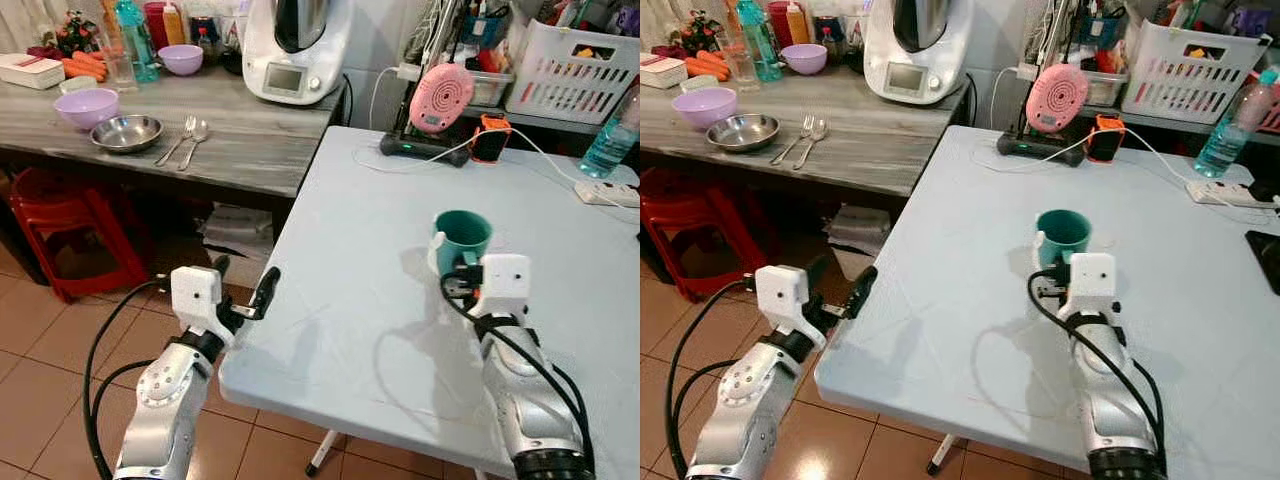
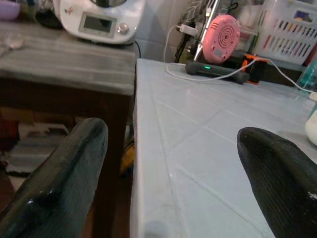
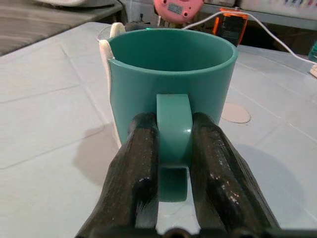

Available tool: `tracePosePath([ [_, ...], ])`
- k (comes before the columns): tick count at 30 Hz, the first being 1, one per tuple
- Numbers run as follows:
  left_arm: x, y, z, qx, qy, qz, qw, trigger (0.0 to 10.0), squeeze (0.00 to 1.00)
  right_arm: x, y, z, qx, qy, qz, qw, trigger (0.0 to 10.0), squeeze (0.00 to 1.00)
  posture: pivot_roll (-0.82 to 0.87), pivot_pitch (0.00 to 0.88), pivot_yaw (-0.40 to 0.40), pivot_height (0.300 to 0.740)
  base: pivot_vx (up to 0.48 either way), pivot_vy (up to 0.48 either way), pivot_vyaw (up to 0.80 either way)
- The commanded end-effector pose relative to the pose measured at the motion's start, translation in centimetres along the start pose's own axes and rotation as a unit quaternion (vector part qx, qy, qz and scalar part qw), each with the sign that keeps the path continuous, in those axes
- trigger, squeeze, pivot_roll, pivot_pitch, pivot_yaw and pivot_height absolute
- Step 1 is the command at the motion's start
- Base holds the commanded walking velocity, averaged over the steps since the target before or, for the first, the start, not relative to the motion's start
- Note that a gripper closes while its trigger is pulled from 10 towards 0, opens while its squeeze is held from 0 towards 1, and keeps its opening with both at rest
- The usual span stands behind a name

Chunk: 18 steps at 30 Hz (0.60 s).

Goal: Setting the table

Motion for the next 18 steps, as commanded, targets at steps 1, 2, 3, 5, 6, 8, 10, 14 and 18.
tracePosePath([
  [1, 0.1, 0.7, 0.7, 0.011, -0.011, 0.003, 1.000, 10.0, 0.00, 0.7, -0.5, 0.4, -0.005, 0.010, -0.012, 1.000, 10.0, 0.00, 0.00, 0.000, -0.067, 0.740, 0.000, 0.000, 0.00],
  [2, 0.1, 0.7, 0.7, 0.011, -0.012, 0.004, 1.000, 10.0, 0.00, 0.8, -0.6, 0.2, -0.011, 0.014, -0.013, 1.000, 10.0, 0.00, 0.00, 0.000, -0.067, 0.740, 0.000, 0.000, 0.00],
  [3, 0.1, 0.7, 0.7, 0.011, -0.012, 0.004, 1.000, 10.0, 0.00, 0.5, -0.7, 0.4, -0.006, 0.028, 0.000, 1.000, 10.0, 0.00, 0.00, 0.000, -0.064, 0.740, 0.000, 0.255, 0.00],
  [5, 0.5, 0.7, 0.5, 0.008, -0.020, 0.000, 1.000, 10.0, 0.00, 0.3, -1.2, 1.1, 0.016, 0.040, 0.002, 0.999, 10.0, 0.00, 0.00, 0.000, -0.054, 0.740, 0.000, 0.264, 0.00],
  [6, 0.9, 0.6, 0.4, 0.007, -0.021, -0.005, 1.000, 10.0, 0.00, 0.3, -1.3, 1.2, 0.018, 0.041, -0.001, 0.999, 10.0, 0.00, 0.00, 0.000, -0.054, 0.740, 0.000, 0.300, 0.00],
  [8, 1.3, 0.5, 0.2, 0.004, -0.022, -0.014, 1.000, 10.0, 0.00, 0.1, -1.4, 1.3, 0.021, 0.044, -0.001, 0.999, 10.0, 0.00, -0.01, 0.000, -0.043, 0.740, 0.000, 0.332, 0.00],
  [10, 1.7, 0.5, 0.0, 0.001, -0.023, -0.021, 1.000, 10.0, 0.00, -0.1, -1.5, 1.3, 0.021, 0.050, -0.001, 0.999, 10.0, 0.00, -0.01, 0.000, -0.043, 0.740, 0.000, 0.371, 0.00],
  [14, 1.9, 0.9, 0.1, 0.002, -0.023, -0.027, 0.999, 10.0, 0.00, -0.3, -1.6, 1.3, 0.015, 0.053, 0.001, 0.998, 10.0, 0.00, -0.02, 0.000, -0.039, 0.740, 0.000, 0.405, -0.65],
  [18, 1.8, 1.2, 0.3, 0.006, -0.021, -0.027, 0.999, 10.0, 0.00, 0.0, -1.6, 1.5, 0.019, 0.051, -0.001, 0.999, 10.0, 0.00, -0.02, 0.000, -0.034, 0.740, 0.000, 0.412, -0.74],
])
Point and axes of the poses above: a point about 5 cm out from each wrist's last joint towards the gripper, its own y axis pointing out of the wrist towards the gripper, its own z axis along the axis of the wrist's last joint, x = y × z, the point moved 6 cm from there along y, pointing out of the wrist towards the gripper, and after that the axes turned 5 degrees about y, right-handed, at the moved point
